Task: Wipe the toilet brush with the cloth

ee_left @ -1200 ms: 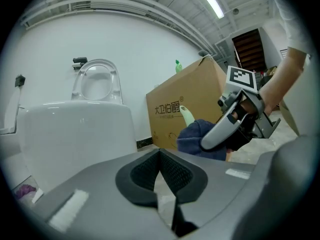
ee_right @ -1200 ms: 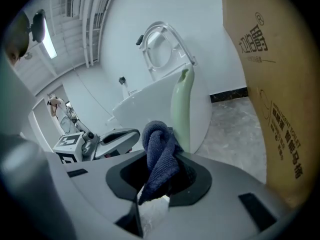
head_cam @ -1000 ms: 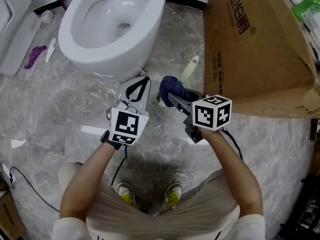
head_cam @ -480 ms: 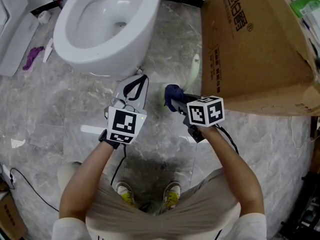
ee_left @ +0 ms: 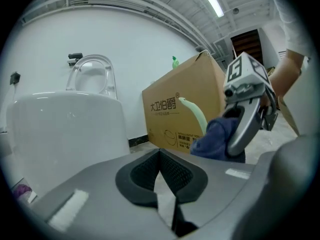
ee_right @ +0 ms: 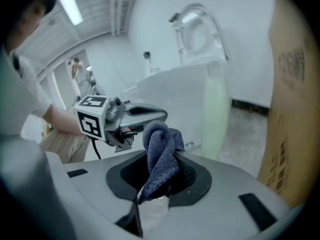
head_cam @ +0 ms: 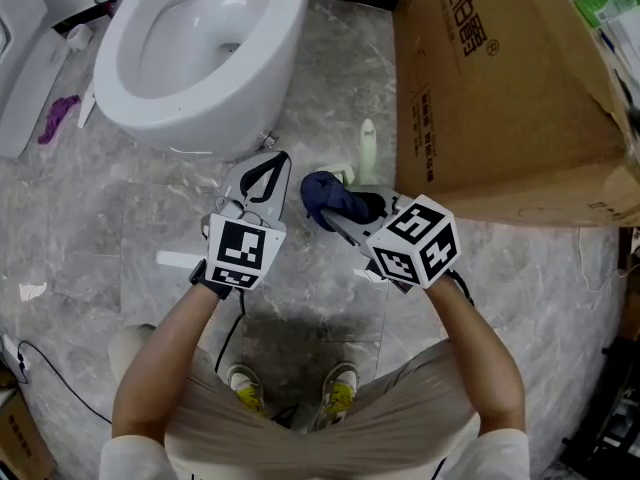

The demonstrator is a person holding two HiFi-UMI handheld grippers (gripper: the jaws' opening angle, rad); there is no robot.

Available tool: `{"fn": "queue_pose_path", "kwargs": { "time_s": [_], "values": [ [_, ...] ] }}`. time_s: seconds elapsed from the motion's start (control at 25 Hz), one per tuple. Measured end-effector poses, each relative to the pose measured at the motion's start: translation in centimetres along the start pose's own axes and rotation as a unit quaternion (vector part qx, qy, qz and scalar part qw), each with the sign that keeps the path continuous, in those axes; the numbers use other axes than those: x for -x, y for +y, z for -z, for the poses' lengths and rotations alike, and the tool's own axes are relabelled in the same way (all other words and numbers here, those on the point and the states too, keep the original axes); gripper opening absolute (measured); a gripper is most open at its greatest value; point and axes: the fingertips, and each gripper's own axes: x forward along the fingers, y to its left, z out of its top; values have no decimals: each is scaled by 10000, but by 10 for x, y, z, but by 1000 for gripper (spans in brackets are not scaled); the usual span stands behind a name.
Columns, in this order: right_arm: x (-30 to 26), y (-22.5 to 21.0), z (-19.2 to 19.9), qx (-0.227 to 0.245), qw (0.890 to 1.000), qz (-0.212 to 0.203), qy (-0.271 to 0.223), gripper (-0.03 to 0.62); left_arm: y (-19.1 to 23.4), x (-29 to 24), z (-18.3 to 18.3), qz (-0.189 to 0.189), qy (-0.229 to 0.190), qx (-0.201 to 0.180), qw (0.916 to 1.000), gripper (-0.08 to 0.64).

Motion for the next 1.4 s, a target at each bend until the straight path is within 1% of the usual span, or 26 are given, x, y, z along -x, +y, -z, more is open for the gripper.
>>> {"fn": "queue_pose_path", "kwargs": {
  "time_s": [0.04,0.08,0.12,0.16,0.2,0.24,0.32,0.44,0.48,0.56,0.64,0.76,0.92,1.04,1.2,1.4],
  "values": [
    [12,5,-10,753,9970,190,-8,103,-2,0,0,33,-7,-5,10000,2],
    [26,10,-16,1523,9874,413,89,103,-4,1,0,71,-6,-13,10000,2],
    [40,13,-16,2166,9739,628,272,103,-7,3,1,110,-1,-21,9999,2],
    [53,14,-13,2589,9614,806,477,103,-9,4,2,144,6,-25,9999,2],
    [64,13,-10,2812,9529,940,636,103,-10,6,3,170,14,-27,9999,2],
    [73,11,-8,2941,9472,1058,715,103,-9,8,4,189,25,-27,9998,2],
    [89,2,-15,3149,9360,1417,681,103,-8,10,6,220,43,-20,9997,2],
    [110,-15,-36,3188,9217,2173,401,103,-11,11,7,254,31,23,9997,2],
    [112,-18,-39,3154,9192,2332,357,103,-11,11,6,258,17,41,9997,2],
    [109,-23,-39,3152,9157,2460,409,103,-11,10,6,264,1,56,9996,2],
    [101,-28,-32,3216,9131,2459,495,103,-11,8,6,277,13,68,9996,2],
    [90,-36,-18,3184,9120,2482,722,103,-9,8,5,274,4,143,9995,2],
    [74,-39,-8,3124,9157,2380,852,103,-9,9,-2,273,-69,153,9995,2],
    [66,-39,-4,3149,9158,2311,940,103,-10,10,-2,288,-44,169,9994,2],
    [62,-38,0,3151,9146,2309,1040,103,-5,14,-6,268,-82,447,9986,2],
    [54,-35,12,3156,9145,2215,1231,103,-7,16,-11,302,-128,403,9987,2]
  ]
}}
